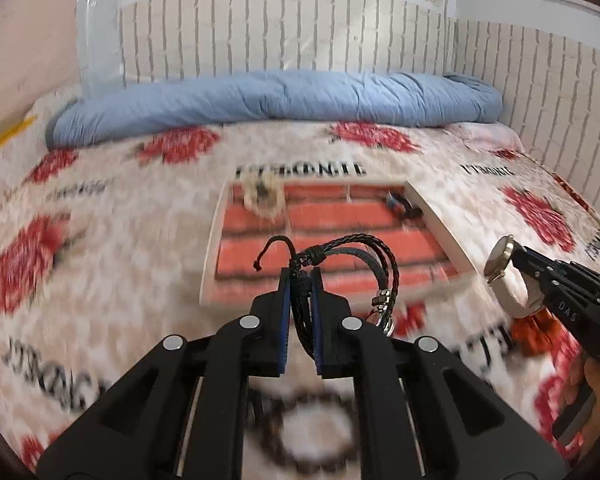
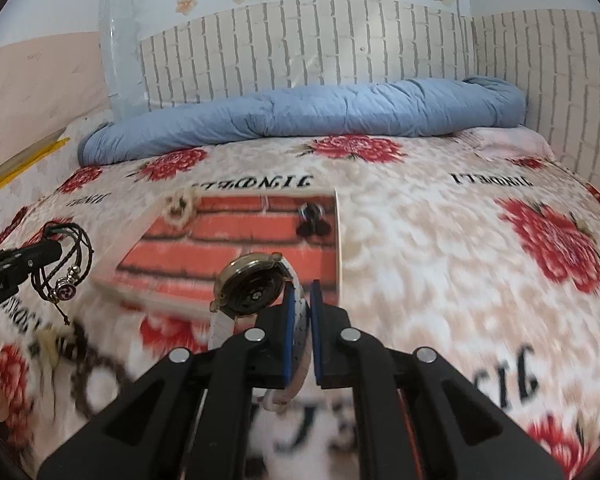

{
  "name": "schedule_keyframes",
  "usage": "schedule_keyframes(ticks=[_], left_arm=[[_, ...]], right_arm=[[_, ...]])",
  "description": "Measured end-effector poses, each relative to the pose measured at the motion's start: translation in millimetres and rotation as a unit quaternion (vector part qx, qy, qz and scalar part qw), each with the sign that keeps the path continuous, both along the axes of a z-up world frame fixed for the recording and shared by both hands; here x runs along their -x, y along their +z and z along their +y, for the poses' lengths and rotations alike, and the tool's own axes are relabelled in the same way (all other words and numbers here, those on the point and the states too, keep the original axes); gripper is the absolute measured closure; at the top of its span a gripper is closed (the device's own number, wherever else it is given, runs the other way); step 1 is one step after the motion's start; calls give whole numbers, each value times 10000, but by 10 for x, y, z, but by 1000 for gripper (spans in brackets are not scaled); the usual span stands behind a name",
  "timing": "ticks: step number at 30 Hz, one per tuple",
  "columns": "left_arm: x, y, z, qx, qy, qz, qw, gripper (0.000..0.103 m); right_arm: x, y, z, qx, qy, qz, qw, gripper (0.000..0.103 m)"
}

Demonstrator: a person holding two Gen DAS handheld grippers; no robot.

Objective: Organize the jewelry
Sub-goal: 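Carry bracelet in left tool into tray while right tool carries watch there, then open left tool releasing bracelet in tray while right tool releases watch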

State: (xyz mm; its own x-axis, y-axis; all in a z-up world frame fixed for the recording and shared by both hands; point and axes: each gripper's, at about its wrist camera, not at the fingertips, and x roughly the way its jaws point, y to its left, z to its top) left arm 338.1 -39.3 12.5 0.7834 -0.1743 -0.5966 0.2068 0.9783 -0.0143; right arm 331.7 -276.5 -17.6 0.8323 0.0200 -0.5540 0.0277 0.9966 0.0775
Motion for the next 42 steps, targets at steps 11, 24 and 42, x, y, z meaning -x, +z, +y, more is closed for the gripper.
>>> schedule_keyframes(ticks=[11, 24, 42], left_arm=[[-1399, -320, -153, -70, 61, 887, 9960, 95], [-2135, -759, -174, -349, 159, 1628, 9859, 95], [-2440, -942, -100, -420, 233, 2083, 9769, 88]], right_arm=[[-1352, -317, 230, 178, -33, 791, 9967, 95], [-2113, -585, 256, 191, -372, 1469, 9883, 95], [-2228, -590, 230, 157, -332, 1659, 9855, 93]])
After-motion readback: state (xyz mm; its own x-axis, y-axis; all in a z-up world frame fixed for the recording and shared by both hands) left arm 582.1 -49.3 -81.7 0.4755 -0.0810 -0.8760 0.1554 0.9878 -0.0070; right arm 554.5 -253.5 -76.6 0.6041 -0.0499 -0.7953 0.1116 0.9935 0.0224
